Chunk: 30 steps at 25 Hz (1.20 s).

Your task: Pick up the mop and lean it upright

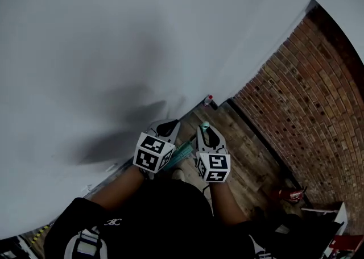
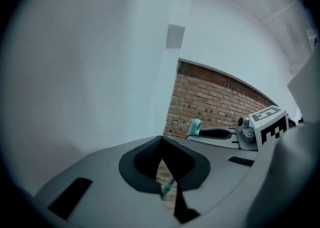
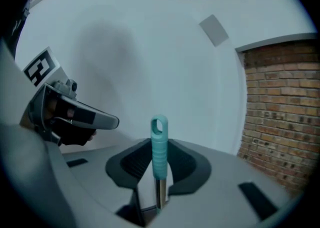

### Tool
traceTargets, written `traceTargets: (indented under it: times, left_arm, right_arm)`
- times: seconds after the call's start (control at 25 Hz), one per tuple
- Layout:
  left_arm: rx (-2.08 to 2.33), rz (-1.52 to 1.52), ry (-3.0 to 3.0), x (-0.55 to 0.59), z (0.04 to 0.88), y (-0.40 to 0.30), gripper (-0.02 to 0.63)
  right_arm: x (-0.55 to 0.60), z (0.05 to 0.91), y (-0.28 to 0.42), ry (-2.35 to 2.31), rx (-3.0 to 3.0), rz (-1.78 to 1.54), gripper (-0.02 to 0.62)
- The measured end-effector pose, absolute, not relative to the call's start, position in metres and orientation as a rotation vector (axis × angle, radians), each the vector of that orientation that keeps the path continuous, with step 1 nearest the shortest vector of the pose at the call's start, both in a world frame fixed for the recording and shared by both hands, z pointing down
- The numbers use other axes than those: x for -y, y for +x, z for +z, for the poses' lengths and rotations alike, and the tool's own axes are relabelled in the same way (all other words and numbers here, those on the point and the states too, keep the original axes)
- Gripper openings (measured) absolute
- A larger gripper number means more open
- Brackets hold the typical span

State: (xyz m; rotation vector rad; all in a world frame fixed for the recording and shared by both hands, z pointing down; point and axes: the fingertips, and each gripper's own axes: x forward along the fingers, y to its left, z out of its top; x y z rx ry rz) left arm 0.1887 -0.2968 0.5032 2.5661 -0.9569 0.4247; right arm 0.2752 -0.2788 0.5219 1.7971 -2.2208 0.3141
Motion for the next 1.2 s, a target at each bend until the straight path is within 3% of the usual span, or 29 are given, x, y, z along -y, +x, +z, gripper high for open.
traceTargets:
  times: [0.4,1.2]
  left_arm:
    - [0.732,0.482,2.659,0.272,0.503,0.237,-0.003]
    - [0.747,0.482,2.651,0.269,0.506,0.246,-0.003]
  right_arm:
    - [0.235,0.518,0.329,2.029,2.061,0.391,0.106]
    - [0.222,0.518,0.343,2.078,2.032,0.409,0.107]
